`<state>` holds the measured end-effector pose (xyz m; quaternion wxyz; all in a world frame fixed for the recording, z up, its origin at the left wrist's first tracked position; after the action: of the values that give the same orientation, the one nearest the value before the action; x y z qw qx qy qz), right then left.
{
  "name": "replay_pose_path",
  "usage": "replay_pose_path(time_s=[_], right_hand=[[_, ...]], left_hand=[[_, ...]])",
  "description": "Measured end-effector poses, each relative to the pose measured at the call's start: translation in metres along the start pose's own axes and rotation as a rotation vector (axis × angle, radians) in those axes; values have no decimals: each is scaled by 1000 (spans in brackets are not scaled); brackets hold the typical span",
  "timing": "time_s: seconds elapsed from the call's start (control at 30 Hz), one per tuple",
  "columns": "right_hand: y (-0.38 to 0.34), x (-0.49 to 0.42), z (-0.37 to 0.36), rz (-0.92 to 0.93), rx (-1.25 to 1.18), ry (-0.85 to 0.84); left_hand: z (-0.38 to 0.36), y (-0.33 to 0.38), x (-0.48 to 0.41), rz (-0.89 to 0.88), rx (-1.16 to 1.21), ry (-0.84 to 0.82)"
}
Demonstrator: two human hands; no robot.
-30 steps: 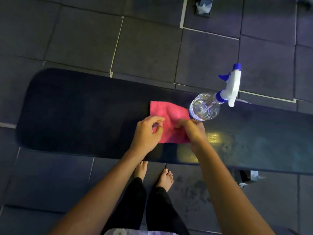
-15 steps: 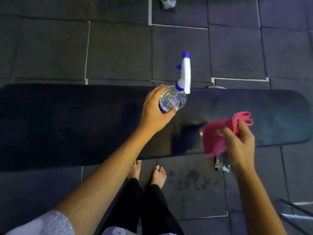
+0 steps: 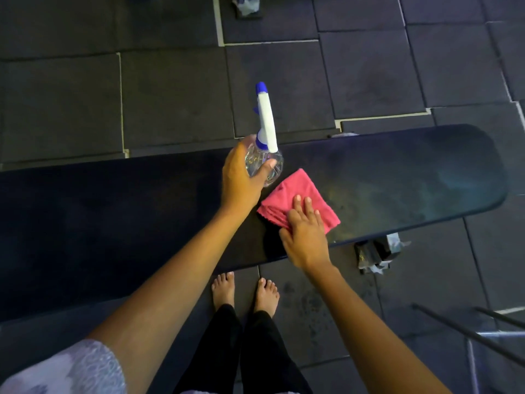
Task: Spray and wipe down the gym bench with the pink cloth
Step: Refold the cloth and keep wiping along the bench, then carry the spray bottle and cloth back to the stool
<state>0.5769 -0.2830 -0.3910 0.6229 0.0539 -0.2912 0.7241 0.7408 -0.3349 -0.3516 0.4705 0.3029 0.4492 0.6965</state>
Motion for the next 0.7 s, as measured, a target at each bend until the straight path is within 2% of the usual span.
replay_pose_path(time_s=[0.1,0.2,0.3,0.5,0.7], right_hand=[[0,18,-8,66,30,-82],[0,36,-13,99,-38,-180],[-2,48,0,-25,-257,-264],[-11,86,70,-341,-728,3],[-20,140,138,-654,-1265,90]], left_hand=[[-2,-2,-4,-16,1,-30],[1,-1,-2,-24,-12,-48],[13,10,11,-2,11,-83],[66,59,53,81,5,-203],[125,122,83,51,-59,-248]])
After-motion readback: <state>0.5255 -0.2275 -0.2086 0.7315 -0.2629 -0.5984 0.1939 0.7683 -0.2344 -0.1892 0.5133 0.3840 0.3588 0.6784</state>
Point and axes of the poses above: each hand's wrist, its own x-axis away from the middle knuckle, its own z-axis out of the back of the hand, y = z × x, the point moved 3 cm from there along -x, towards the middle knuckle, and after that the axes turned 6 degrees about -z, right-handed, at the moved point
